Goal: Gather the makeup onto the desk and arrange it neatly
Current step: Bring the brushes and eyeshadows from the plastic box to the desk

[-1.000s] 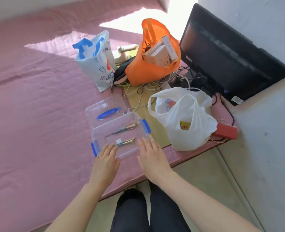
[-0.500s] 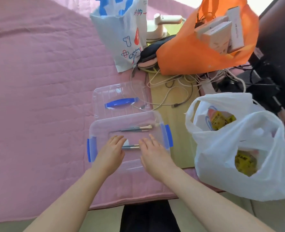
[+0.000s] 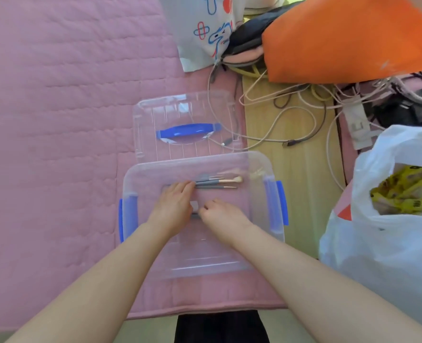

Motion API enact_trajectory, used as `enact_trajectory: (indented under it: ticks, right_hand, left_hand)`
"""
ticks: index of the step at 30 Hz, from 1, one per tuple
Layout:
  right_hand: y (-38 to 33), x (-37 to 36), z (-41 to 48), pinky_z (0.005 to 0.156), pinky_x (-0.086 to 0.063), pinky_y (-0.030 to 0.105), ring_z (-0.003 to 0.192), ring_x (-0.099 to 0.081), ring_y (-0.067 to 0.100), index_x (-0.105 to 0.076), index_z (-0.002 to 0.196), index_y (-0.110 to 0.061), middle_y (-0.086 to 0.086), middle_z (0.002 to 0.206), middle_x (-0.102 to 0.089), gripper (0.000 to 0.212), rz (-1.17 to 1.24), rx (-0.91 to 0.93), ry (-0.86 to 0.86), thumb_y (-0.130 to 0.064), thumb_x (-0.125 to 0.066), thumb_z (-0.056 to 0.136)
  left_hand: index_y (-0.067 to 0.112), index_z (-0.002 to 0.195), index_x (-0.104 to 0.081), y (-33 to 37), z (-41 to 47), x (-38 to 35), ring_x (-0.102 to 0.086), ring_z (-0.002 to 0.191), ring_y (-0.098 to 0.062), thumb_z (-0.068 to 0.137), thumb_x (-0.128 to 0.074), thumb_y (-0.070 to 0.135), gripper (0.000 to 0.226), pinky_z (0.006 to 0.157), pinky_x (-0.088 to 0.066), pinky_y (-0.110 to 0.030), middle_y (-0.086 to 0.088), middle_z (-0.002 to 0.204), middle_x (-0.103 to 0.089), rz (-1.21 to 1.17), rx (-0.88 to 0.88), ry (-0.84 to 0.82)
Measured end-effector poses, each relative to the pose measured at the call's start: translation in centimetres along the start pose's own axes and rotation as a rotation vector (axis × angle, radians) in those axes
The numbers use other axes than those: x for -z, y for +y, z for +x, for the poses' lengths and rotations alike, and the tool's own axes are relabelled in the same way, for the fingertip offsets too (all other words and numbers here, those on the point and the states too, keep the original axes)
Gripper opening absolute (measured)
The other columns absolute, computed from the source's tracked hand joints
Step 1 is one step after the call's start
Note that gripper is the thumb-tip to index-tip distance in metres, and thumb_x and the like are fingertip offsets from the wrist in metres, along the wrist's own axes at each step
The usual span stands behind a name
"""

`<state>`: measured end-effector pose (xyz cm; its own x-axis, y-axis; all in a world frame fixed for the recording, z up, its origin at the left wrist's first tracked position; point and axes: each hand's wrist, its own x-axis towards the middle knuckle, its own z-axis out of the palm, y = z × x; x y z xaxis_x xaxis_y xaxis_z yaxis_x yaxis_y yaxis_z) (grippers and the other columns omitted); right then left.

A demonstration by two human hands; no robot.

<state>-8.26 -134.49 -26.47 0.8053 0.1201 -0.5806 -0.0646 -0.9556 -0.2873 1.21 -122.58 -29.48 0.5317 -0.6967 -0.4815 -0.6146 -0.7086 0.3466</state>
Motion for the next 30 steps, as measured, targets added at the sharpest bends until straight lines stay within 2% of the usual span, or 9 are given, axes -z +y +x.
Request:
enact_trajectory:
  ticks: [4, 7, 9, 12, 19, 21, 23, 24, 30]
  right_hand:
    - [0.4, -0.3, 0.6, 0.066, -0.048, 0.040, 0.101, -0.055, 0.033, -0.057, 0.110, 0.001, 0.016, 0.106, -0.058, 0.025, -0.045, -0.005, 0.034, -0.001, -0.053, 0.086]
    - [0.2, -0.5, 1.0, 0.034, -0.034, 0.021, 0.050, -0.059, 0.023, -0.066, 0.066, -0.009, 0.004, 0.057, -0.057, 0.037, -0.069, 0.009, 0.069, -0.010, -0.088, 0.037]
    - [0.5, -1.6, 1.6, 0.034, -0.031, 0.018, 0.043, -0.055, 0.021, -0.062, 0.058, -0.014, 0.000, 0.048, -0.053, 0.039, -0.049, -0.003, 0.078, -0.013, -0.088, 0.029]
    - [0.2, -2.0, 1.5, 0.045, -0.036, 0.020, 0.047, -0.055, 0.021, -0.060, 0.058, -0.017, -0.001, 0.049, -0.054, 0.036, -0.110, 0.018, 0.078, -0.012, -0.083, 0.031]
    - [0.2, -2.6, 1.7, 0.050, -0.042, 0.026, 0.054, -0.058, 0.023, -0.064, 0.055, -0.017, 0.000, 0.058, -0.058, 0.036, -0.112, 0.035, 0.038, -0.013, -0.086, 0.027]
    - [0.1, -1.7, 1.3, 0.062, -0.047, 0.033, 0.074, -0.062, 0.026, -0.069, 0.078, -0.014, 0.005, 0.080, -0.063, 0.033, -0.092, 0.003, -0.009, -0.014, -0.085, 0.049]
    - [0.6, -1.5, 0.9, 0.085, -0.044, 0.040, 0.106, -0.054, 0.031, -0.059, 0.112, -0.009, 0.011, 0.112, -0.056, 0.031, -0.053, -0.023, -0.047, -0.007, -0.062, 0.082]
    - [0.9, -1.2, 0.7, 0.090, -0.043, 0.041, 0.114, -0.050, 0.033, -0.053, 0.119, -0.007, 0.013, 0.119, -0.053, 0.032, -0.005, -0.060, -0.099, -0.005, -0.053, 0.088]
    - [2.0, -0.6, -0.8, 0.073, -0.043, 0.038, 0.106, -0.058, 0.038, -0.044, 0.120, -0.002, 0.020, 0.117, -0.056, 0.030, 0.148, -0.179, -0.183, 0.001, -0.042, 0.090]
  left_hand:
    - [0.004, 0.130, -0.053, -0.4, 0.4, -0.1, -0.050, 0.115, -0.036, 0.083, -0.053, 0.004, 0.047, 0.094, -0.041, -0.042, -0.013, 0.127, -0.056, 0.007, -0.022, 0.056]
    - [0.009, 0.115, -0.061, -0.3, 0.7, -0.1, -0.055, 0.101, -0.035, 0.089, -0.054, 0.006, 0.027, 0.072, -0.042, -0.038, -0.011, 0.108, -0.061, 0.099, 0.012, 0.073]
    - [0.013, 0.109, -0.058, -0.1, 1.1, 0.0, -0.052, 0.102, -0.033, 0.094, -0.048, 0.011, 0.018, 0.070, -0.037, -0.036, -0.009, 0.107, -0.059, 0.148, 0.122, 0.009]
    - [0.013, 0.105, -0.055, 0.2, 1.6, 0.1, -0.051, 0.104, -0.030, 0.096, -0.047, 0.017, 0.012, 0.069, -0.040, -0.036, -0.007, 0.108, -0.061, 0.147, 0.245, -0.017]
    - [0.013, 0.101, -0.054, 0.3, 1.8, 0.0, -0.051, 0.106, -0.028, 0.092, -0.056, 0.031, 0.020, 0.073, -0.043, -0.035, -0.005, 0.107, -0.059, 0.068, 0.261, -0.056]
    - [0.013, 0.100, -0.052, 0.1, 1.8, 0.0, -0.050, 0.106, -0.028, 0.090, -0.058, 0.029, 0.019, 0.076, -0.047, -0.038, -0.005, 0.107, -0.057, 0.024, 0.278, -0.105]
    - [0.013, 0.099, -0.051, 0.1, 1.8, 0.2, -0.049, 0.108, -0.029, 0.090, -0.059, 0.027, 0.019, 0.077, -0.047, -0.040, -0.006, 0.107, -0.054, 0.007, 0.292, -0.150]
    - [0.013, 0.100, -0.050, 0.1, 1.8, 0.3, -0.048, 0.109, -0.029, 0.090, -0.059, 0.027, 0.019, 0.077, -0.047, -0.040, -0.007, 0.108, -0.053, 0.005, 0.299, -0.171]
    - [0.012, 0.104, -0.051, 0.0, 2.4, 0.9, -0.048, 0.113, -0.031, 0.091, -0.056, 0.022, 0.017, 0.080, -0.045, -0.040, -0.008, 0.116, -0.052, 0.038, 0.296, -0.275]
